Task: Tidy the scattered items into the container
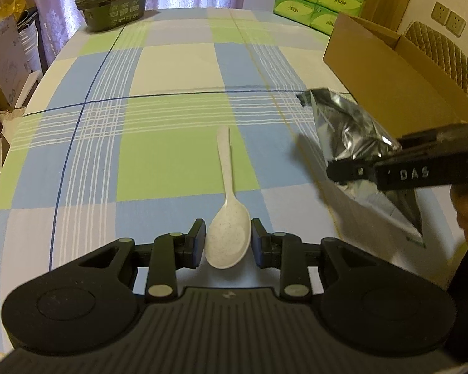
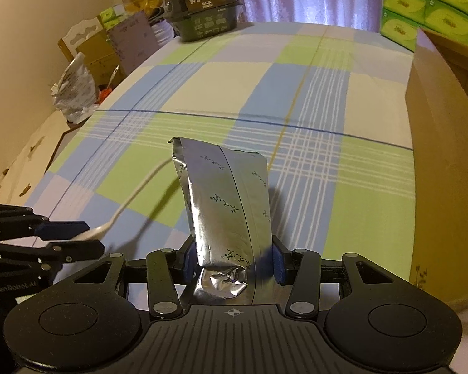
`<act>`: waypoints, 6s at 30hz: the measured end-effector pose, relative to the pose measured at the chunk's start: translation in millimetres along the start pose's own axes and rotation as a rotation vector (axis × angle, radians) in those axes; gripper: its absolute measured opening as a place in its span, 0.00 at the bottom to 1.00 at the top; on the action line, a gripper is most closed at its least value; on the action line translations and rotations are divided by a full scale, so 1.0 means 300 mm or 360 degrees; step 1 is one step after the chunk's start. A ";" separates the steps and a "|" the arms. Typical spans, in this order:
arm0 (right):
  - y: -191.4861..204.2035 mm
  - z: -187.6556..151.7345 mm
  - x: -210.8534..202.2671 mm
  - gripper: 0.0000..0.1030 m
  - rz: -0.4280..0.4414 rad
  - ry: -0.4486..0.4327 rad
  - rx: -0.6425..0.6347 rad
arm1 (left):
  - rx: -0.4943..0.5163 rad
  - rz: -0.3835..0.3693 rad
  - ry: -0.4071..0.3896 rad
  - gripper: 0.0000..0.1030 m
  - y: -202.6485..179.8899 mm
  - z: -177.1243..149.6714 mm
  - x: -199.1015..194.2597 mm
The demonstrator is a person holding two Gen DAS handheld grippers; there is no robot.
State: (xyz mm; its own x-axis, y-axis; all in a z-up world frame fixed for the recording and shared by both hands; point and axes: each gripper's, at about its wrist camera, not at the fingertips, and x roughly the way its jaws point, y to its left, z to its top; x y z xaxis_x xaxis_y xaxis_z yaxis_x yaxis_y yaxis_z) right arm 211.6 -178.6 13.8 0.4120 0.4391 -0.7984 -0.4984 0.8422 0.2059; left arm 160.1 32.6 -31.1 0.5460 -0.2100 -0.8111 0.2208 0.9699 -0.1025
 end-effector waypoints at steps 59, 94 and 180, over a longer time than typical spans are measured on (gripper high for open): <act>-0.748 0.124 -0.595 0.47 -0.0538 -0.0386 0.0363 | 0.0429 -0.0445 -0.0228 0.25 -0.923 0.556 0.161; -0.745 0.136 -0.555 0.48 -0.0534 -0.0359 0.0350 | 0.0328 -0.0373 -0.0243 0.39 -0.860 0.539 0.181; -0.274 -0.395 -0.961 0.97 -0.0677 -0.0389 0.0465 | -0.0015 -0.0100 -0.0278 0.99 -0.829 0.042 -0.276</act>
State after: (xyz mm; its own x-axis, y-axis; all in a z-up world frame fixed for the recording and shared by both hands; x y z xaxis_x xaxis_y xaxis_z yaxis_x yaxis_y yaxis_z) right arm 43.3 -411.3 160.0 0.7121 0.0726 -0.6983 -0.0324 0.9970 0.0706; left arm 70.3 -193.0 68.8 0.6638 -0.2875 -0.6905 0.2515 0.9552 -0.1559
